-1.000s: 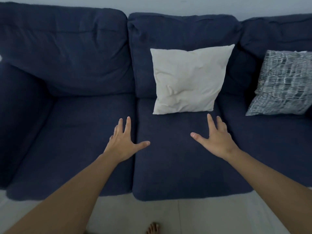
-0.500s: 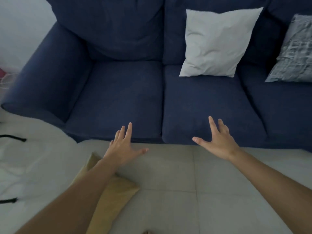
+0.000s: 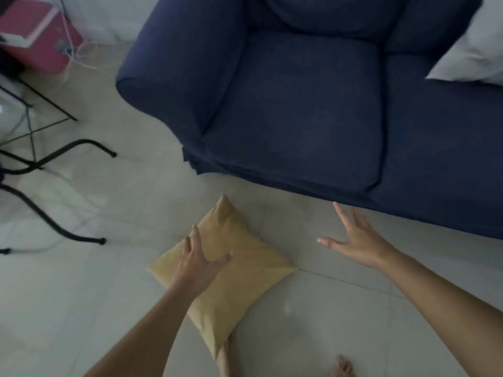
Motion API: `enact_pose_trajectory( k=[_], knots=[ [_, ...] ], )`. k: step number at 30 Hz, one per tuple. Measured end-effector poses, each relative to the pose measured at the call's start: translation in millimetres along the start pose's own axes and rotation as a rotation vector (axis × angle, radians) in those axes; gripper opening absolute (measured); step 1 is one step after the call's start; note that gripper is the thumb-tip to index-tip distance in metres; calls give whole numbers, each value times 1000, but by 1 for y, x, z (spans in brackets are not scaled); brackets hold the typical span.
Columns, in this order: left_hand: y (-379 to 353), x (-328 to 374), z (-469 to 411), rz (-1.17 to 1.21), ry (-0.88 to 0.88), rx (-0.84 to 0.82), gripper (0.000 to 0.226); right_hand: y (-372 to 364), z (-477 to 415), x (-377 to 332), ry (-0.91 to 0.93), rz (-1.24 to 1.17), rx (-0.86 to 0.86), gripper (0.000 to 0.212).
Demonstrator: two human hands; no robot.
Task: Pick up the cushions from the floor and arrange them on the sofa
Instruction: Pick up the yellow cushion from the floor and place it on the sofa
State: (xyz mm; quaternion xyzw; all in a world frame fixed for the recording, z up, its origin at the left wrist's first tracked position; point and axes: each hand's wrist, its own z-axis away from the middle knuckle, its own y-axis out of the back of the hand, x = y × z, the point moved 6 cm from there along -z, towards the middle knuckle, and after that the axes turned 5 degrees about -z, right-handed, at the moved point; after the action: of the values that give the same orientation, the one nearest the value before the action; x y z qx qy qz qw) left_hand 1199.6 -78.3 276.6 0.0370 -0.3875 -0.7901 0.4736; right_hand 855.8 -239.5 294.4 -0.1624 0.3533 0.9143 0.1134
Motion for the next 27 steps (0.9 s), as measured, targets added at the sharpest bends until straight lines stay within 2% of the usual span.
enact_pose_trajectory(
  k=[5,10,17,21,24,27],
  knots=[
    [-7,-111,-49,129,189,11,128,-99,-59,-61,41,23,-144,111],
    [-67,-190,-108,318,374,21,127,-196,-155,-90,69,67,-286,110],
    [-182,-291,-200,569,572,-34,151,-328,-299,-95,160,143,-374,119],
    [-211,-308,-229,783,470,-22,171,-372,-330,-89,132,124,-435,133],
    [-197,-301,-230,802,401,3,164,-366,-324,-99,129,103,-405,143],
    [-155,-277,-211,752,318,24,159,-332,-290,-118,135,80,-383,142]
  ],
)
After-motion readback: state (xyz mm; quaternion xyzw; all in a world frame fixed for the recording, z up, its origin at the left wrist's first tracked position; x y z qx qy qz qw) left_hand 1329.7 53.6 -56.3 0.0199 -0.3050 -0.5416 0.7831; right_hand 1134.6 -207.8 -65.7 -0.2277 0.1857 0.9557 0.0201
